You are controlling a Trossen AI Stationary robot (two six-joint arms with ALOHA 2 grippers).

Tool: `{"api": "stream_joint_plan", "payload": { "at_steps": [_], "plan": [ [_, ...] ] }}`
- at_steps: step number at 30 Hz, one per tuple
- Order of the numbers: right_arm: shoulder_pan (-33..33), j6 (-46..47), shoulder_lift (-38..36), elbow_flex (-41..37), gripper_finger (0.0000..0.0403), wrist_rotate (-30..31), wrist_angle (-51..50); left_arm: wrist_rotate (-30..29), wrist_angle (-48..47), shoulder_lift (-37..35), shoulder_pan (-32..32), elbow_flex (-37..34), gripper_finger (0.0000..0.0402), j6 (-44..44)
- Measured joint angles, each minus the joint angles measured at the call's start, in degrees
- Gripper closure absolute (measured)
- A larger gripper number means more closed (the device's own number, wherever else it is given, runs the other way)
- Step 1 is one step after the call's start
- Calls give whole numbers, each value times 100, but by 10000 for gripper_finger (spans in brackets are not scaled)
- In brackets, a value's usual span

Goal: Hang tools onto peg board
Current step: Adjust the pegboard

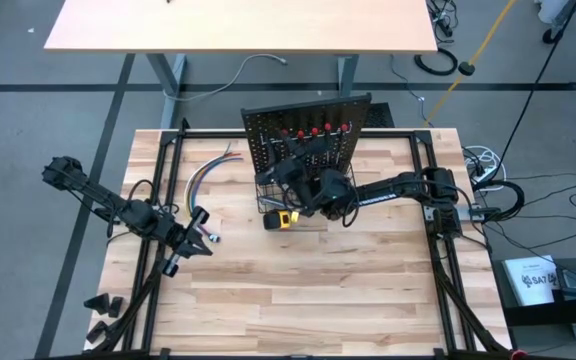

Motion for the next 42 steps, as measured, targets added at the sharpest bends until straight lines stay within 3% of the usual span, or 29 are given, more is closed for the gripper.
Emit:
{"api": "stream_joint_plan", "payload": {
  "at_steps": [16, 20, 25, 34, 37, 42],
  "plan": [
    [521, -2054, -4, -2, 256, -39, 1157, 0, 2, 2, 2, 0, 402, -7],
    [719, -2120, -9, -2, 256, -35, 1397, -2, 10, 0, 0, 0, 402, -9],
    [1032, -1150, -11, -2, 259, 428, 841, -2, 44, 0, 0, 0, 402, -13],
    [1501, 1342, -87, -2, 274, 363, -2343, -176, 68, 0, 0, 0, 402, -17],
    [1571, 2523, -209, -2, 278, -266, -3505, -209, 68, 0, 0, 0, 402, -23],
    [1571, 4361, -550, -2, 288, -2324, -5151, -369, 81, 1, 2, 0, 402, -165]
  ]
}}
